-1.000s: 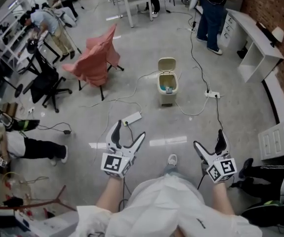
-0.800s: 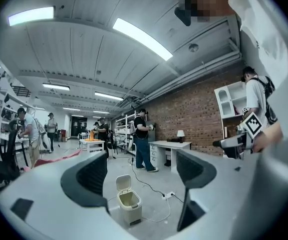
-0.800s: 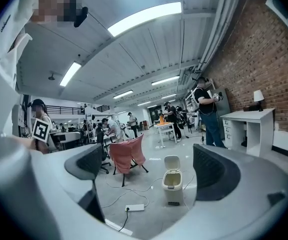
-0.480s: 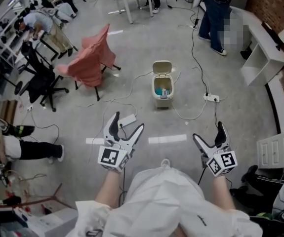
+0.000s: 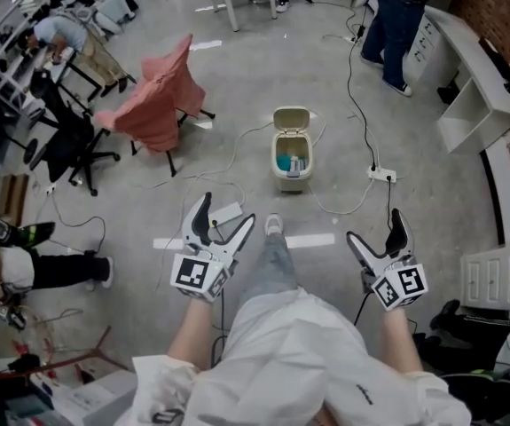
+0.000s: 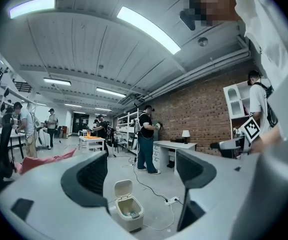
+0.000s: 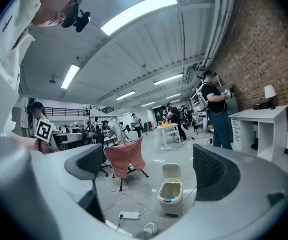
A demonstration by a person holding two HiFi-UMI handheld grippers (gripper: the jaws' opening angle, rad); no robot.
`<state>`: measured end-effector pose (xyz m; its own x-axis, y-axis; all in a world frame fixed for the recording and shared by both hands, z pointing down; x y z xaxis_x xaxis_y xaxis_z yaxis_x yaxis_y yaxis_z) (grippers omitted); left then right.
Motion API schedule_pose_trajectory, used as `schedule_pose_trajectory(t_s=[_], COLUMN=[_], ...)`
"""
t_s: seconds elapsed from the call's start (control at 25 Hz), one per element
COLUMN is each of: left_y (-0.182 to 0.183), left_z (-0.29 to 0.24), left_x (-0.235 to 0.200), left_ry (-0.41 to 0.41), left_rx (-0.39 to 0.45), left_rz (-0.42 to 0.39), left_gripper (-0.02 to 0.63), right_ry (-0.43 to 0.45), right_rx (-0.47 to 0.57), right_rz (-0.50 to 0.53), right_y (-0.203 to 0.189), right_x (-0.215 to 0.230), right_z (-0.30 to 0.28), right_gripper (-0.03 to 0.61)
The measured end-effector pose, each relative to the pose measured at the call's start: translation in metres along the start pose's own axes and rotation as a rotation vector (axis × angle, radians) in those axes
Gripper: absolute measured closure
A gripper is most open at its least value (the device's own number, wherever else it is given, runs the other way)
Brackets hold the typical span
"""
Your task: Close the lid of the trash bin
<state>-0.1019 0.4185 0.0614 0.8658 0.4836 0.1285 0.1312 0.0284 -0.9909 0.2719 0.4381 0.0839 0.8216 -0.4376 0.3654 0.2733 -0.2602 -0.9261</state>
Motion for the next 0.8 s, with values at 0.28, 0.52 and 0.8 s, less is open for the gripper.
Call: schedule_pose_trajectory(t_s=[0.28,0.52,0.8], left_y=[-0.019,-0.041,-0.077], left_z=[-0.083,-0.174,-0.266], left_x=[-0.039,-0.089,-0.162], left_ry=[-0.050,-0.104,-0.150], left_rx=[-0.015,-0.059,-0.128], left_rz=[-0.023,-0.038,-0.038], left_gripper=[0.199,0.199,0.199], right_ry=[0.001,-0.016,-0.040], right_rx=[0.002,-0.013,-0.077], right_rz=[0.048,0.066,0.071], right_y=[0.016,0.035,0.042], right_x=[0.036,0.073,0.100], right_z=[-0.064,-0.155,-0.275], right_gripper=[0.023,0.025,0.025])
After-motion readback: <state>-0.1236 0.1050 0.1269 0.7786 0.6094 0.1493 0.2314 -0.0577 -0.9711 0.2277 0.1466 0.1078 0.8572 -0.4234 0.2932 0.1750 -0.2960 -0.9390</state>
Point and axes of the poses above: the fingertips, and each gripper's own axes: z backward along the fingers, x to its right, y out of its top, the point moved 8 cm from there along z, backward along the fingers, and after that the axes turned 10 degrees about -z, right-handed, at the moved point
